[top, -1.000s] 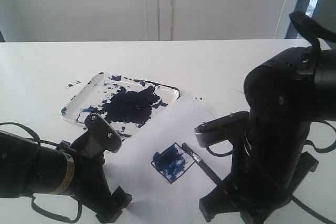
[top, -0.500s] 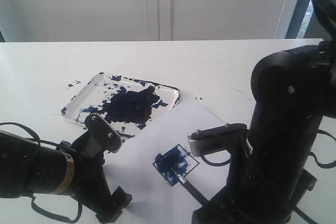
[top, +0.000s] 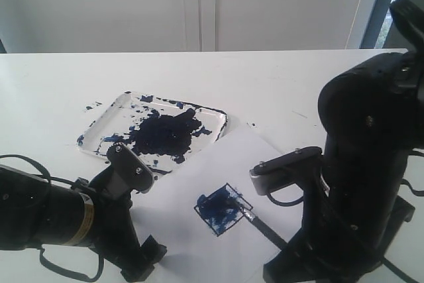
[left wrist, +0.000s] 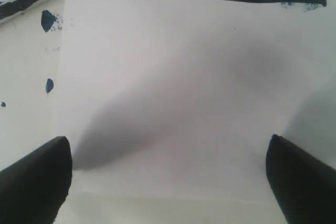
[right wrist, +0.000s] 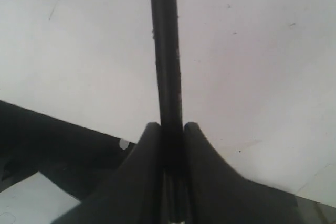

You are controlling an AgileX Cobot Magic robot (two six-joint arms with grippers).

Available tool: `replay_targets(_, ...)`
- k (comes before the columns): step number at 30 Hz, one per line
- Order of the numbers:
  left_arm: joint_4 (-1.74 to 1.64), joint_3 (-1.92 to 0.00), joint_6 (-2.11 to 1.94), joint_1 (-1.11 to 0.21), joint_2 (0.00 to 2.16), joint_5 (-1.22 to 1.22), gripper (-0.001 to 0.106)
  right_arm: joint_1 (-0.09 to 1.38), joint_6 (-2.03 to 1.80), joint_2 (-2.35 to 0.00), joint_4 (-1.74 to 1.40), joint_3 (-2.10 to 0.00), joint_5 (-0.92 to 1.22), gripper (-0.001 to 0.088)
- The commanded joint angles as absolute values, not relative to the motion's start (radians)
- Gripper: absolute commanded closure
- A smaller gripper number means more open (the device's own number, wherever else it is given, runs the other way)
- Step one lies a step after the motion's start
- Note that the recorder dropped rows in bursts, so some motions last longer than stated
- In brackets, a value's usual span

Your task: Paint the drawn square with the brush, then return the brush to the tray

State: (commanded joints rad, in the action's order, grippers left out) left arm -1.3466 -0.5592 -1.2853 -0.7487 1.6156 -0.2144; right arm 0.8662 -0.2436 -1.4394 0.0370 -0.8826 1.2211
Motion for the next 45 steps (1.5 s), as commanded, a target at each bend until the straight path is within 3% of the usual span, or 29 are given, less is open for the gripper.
replay_targets(12, -1.347, -0.559, -1.285, -0.749, 1.616, -0.214, 0.0, 0.88, -0.184, -1.439, 0.243, -0.883, 1.221, 0.0868)
replay_targets(24, -1.347, -0.559, -1.285, -0.749, 1.616, -0.214, 0.0, 0.897, -0.232, -1.439, 0.017, -0.883, 1.221, 0.0868)
replay_targets(34, -1.347, -0.559, -1.283, -0.749, 1.616, -0.214, 0.0, 0.899, -0.159, -1.439, 0.233, -0.883, 1.221, 0.0868)
replay_targets(45, -1.347, -0.559, -1.283, -0.749, 1.616, -0.214, 0.0, 0.899, -0.191, -1.45, 0.107, -0.883, 1.221, 0.0868)
